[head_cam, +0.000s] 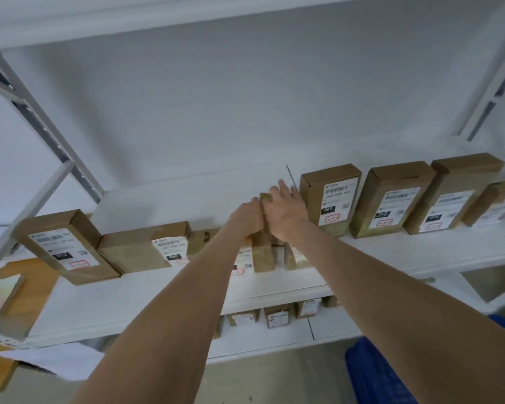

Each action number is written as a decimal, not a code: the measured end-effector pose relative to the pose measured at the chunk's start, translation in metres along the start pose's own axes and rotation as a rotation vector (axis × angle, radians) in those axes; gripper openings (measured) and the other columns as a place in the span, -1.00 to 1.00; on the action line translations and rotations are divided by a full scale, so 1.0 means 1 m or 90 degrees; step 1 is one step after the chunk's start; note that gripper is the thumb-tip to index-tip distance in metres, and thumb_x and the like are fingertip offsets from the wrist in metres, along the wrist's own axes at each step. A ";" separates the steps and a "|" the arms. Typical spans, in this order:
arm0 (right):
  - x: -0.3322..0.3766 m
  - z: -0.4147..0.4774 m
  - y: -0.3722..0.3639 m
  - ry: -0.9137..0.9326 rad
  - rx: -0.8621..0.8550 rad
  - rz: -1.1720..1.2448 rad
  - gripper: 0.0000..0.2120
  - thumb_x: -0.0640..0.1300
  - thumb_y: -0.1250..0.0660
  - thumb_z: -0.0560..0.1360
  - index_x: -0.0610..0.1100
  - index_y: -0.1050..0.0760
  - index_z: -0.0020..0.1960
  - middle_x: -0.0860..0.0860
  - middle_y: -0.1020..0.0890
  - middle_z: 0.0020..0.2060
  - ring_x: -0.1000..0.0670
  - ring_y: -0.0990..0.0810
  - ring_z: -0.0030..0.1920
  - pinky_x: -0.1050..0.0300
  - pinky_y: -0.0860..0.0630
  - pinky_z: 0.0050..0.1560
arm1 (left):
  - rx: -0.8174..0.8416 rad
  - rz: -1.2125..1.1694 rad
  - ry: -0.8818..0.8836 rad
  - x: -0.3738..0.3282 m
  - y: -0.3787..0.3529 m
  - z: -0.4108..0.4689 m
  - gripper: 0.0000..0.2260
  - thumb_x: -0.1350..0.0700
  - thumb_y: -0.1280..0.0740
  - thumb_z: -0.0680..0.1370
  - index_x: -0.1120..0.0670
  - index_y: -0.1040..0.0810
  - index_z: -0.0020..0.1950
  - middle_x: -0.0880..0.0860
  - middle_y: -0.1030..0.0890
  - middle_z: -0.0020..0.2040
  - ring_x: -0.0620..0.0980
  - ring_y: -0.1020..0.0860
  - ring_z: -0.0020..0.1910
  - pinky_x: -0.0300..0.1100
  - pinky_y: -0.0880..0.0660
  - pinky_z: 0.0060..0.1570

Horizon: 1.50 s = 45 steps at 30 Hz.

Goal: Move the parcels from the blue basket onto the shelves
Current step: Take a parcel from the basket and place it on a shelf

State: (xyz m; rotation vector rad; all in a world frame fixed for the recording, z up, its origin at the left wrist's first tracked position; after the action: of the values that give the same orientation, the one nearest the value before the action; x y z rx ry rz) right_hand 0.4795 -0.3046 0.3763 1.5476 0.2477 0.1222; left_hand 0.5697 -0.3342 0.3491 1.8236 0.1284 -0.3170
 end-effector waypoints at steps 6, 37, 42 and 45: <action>-0.073 0.002 0.044 -0.040 0.044 -0.100 -0.28 -0.30 -0.31 0.45 -0.05 -0.11 0.52 -0.19 -0.14 0.50 -0.30 0.01 0.52 -0.33 0.06 0.47 | -0.024 0.037 0.107 -0.024 -0.013 0.017 -0.71 0.19 -0.12 0.57 0.20 -0.48 0.24 0.16 -0.57 0.17 0.15 -0.54 0.16 -0.01 -0.50 0.13; -0.040 -0.024 0.001 0.141 0.023 0.076 -0.29 0.22 -0.40 0.40 -0.03 -0.28 0.44 -0.05 -0.37 0.32 -0.09 -0.30 0.34 -0.01 -0.36 0.27 | 0.179 0.257 0.057 0.033 0.006 -0.036 0.05 -0.09 -0.59 0.24 0.06 -0.03 0.55 0.09 -0.33 0.42 0.14 -0.38 0.36 0.09 -0.42 0.25; -0.014 -0.022 -0.029 0.121 0.062 0.024 -0.31 0.17 -0.36 0.46 -0.02 -0.21 0.49 -0.05 -0.37 0.37 -0.11 -0.22 0.43 -0.06 -0.19 0.43 | 0.060 0.246 0.011 0.047 -0.004 -0.028 -0.34 0.07 -0.48 0.36 0.10 -0.30 0.40 0.10 -0.40 0.20 0.13 -0.48 0.16 0.04 -0.52 0.07; -0.006 -0.014 -0.032 0.061 0.058 0.050 -0.38 0.04 -0.27 0.55 -0.05 -0.12 0.52 -0.07 -0.39 0.38 -0.14 -0.19 0.46 -0.06 -0.15 0.46 | 0.026 0.222 -0.015 0.049 0.005 -0.021 -0.40 0.07 -0.45 0.40 0.10 -0.31 0.38 0.12 -0.39 0.20 0.12 -0.46 0.16 -0.02 -0.52 0.01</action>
State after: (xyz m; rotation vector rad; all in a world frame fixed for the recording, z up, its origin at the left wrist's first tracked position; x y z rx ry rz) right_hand 0.4677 -0.2927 0.3451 1.6453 0.2717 0.2497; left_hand 0.6207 -0.3190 0.3456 1.8430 -0.2129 -0.0948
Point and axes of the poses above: each hand's wrist, its own z-axis towards the middle knuckle, its own y-axis out of the back of the hand, x = y × z, the point moved 3 cm from there along z, towards the middle knuckle
